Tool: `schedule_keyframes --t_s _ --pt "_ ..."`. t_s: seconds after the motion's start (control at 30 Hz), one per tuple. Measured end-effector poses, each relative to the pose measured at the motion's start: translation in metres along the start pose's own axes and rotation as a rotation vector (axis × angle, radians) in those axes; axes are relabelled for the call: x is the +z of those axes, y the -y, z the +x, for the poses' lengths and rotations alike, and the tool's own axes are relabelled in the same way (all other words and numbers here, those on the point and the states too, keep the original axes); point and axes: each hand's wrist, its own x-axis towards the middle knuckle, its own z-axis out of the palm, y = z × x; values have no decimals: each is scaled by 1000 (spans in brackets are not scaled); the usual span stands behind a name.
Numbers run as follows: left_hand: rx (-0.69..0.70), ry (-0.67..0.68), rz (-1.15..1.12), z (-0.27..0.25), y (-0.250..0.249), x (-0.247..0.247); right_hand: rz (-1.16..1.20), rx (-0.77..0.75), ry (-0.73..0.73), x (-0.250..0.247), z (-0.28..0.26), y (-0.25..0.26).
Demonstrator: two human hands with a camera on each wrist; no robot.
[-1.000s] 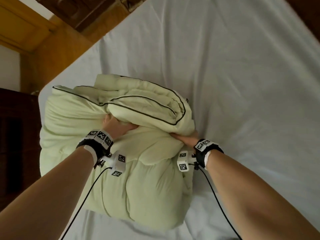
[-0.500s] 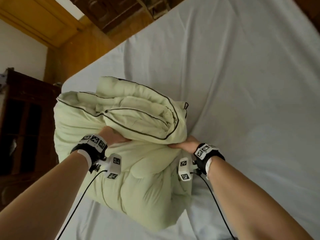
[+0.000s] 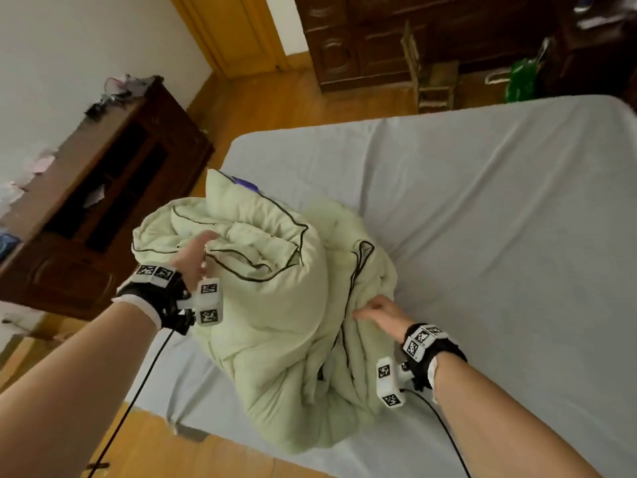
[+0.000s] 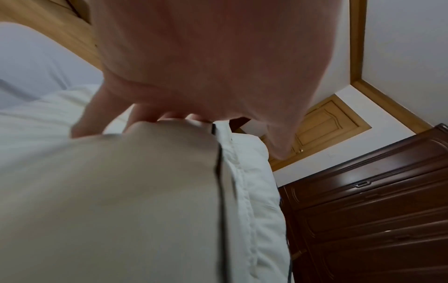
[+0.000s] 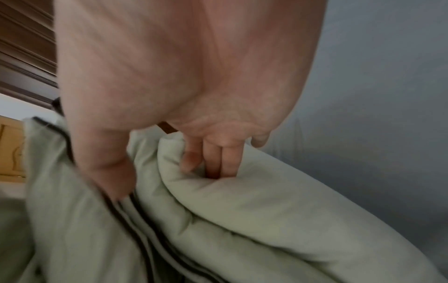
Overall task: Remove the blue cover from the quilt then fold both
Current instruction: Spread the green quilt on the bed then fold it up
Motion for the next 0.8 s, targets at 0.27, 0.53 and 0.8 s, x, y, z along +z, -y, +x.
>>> schedule_keyframes --t_s 0.27,0.53,0.8 --pt "-149 342 341 34 74 -57 309 201 -246 69 -11 23" --pt "54 79 376 38 81 -57 -33 196 -239 90 -3 40" --pt "-71 355 510 7 63 -92 -456 -106 52 143 -21 80"
